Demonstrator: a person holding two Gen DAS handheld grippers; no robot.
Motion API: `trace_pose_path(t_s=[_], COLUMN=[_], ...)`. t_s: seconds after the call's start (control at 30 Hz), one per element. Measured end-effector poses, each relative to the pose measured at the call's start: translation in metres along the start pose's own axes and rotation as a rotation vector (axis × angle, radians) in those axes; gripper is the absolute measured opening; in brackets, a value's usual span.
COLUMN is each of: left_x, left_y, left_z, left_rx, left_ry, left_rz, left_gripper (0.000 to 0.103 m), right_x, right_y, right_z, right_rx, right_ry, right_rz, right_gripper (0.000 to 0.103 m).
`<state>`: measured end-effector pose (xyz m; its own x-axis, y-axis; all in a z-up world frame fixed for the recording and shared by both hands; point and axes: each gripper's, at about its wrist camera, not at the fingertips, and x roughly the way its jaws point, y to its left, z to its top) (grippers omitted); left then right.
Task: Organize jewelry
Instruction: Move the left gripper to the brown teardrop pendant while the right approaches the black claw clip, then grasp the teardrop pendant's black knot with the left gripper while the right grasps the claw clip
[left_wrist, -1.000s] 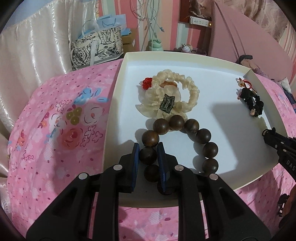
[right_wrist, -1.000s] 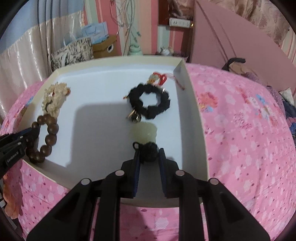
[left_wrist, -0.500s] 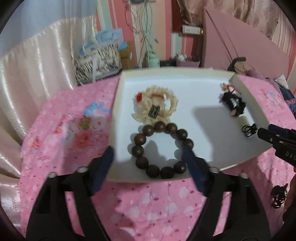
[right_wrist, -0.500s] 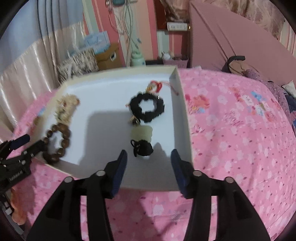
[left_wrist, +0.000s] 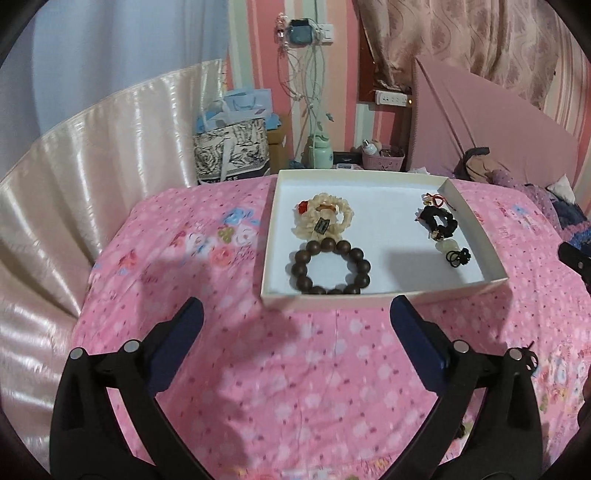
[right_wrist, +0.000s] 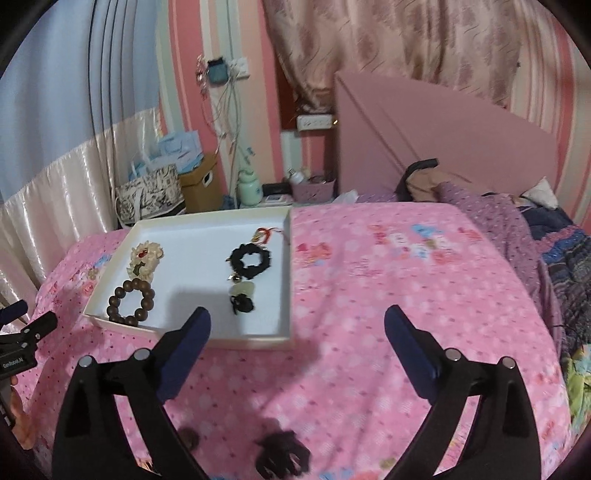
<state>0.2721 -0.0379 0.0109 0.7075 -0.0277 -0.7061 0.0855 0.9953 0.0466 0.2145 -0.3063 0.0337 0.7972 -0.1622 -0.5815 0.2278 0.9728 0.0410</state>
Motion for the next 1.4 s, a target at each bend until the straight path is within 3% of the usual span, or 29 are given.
trace_pose_path(t_s=[0.23, 0.37, 0.5, 0.7, 0.9, 1.4], left_x=[-0.027, -0.038, -0.046, -0.051, -0.044, -0.022], left_y=[-0.012, -0.018, -0.021, -0.027, -0.035, -0.080], left_z=[-0.030, -0.046, -0.060, -0.083, -0.095, -0.117], left_rx=[-0.022, -0.025, -0.037, -0.041, -0.040, 0.004], left_ry=[-0.013, -0.001, 0.010, 0.040, 0.071, 0.129], left_rz=[-0.019, -0.039, -0.063, -0.085, -0.098, -0.167], left_gripper=[0.100, 0.100, 0.100, 0.100, 0.100, 0.098], right_x=[-0.037, -0.049, -0.057, -0.057, -0.045, -0.019], right_y=[-0.018, -0.018, -0.023, -0.021, -0.025, -0.013], right_z=[-0.027, -0.042, -0.056, -0.075, -0.095, -0.115], right_rx=[0.006, -0.022, -0.007, -0.024, 0.007, -0.071], right_ry=[-0.081, -0.080, -0.071, -0.046, -0.002, 0.067], right_rz=[-0.099, -0.126, -0.092, -0.123, -0.073, -0.017], right_gripper=[0.095, 0.095, 0.095, 0.095, 0.095, 0.095])
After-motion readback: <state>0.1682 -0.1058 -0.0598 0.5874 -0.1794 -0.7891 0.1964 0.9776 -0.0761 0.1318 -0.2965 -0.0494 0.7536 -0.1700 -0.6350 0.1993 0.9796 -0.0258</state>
